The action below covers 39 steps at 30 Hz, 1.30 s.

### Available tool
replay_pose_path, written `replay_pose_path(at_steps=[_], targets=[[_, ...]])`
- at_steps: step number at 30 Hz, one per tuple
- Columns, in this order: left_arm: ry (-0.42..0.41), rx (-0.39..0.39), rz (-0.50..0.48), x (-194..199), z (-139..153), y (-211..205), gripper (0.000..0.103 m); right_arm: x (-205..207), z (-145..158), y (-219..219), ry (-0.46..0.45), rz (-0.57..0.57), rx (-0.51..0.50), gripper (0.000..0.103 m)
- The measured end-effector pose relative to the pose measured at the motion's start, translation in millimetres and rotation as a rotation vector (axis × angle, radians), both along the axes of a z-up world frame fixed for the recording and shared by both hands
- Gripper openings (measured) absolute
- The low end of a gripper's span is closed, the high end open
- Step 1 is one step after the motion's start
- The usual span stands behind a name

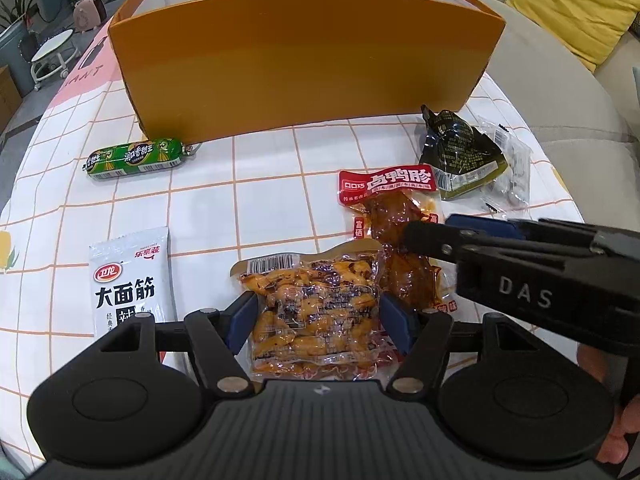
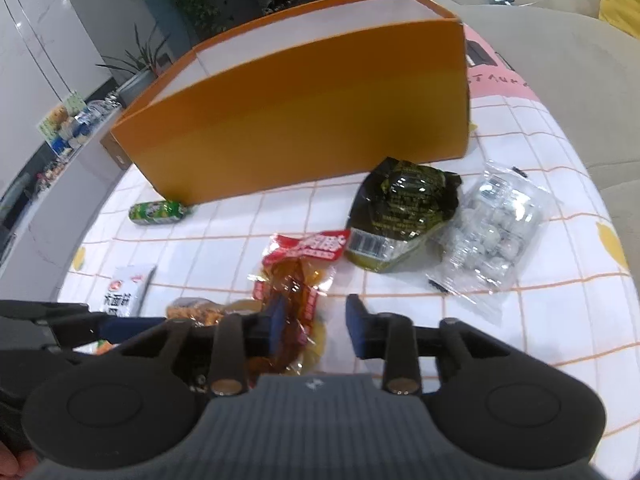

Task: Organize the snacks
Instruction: 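Lift the nut pack with the left tool while the right tool lifts the meat pack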

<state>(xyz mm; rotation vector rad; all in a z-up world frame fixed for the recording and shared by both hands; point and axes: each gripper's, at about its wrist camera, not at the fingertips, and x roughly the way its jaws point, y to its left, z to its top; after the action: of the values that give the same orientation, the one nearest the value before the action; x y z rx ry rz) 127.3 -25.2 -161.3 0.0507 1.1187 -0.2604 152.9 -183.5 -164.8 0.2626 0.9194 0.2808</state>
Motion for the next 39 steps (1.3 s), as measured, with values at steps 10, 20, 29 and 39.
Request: replay_pose_path(at_steps=[10,20,29,39], targets=[[-0.011,-0.002,-0.015,1.5,-1.3,-0.9,0.077,12.1,-9.6,10.9,-0.033,0.041,0.053,0.037],[-0.013,-0.007,-0.011,3.3,-0.8,0.5,0.077,7.8,-6.5,12.1,-0.073,0.05,0.034,0.02],[0.002,-0.054,0.089,4.9,6.1,23.5,0.076,-7.2,17.8,8.6,-0.131,0.055,0.02,0.0],[-0.124,-0.058,0.101,-2.9,47.3,28.5,0.076,-24.7,53.7,10.3,-0.202,0.036,-0.059,0.0]])
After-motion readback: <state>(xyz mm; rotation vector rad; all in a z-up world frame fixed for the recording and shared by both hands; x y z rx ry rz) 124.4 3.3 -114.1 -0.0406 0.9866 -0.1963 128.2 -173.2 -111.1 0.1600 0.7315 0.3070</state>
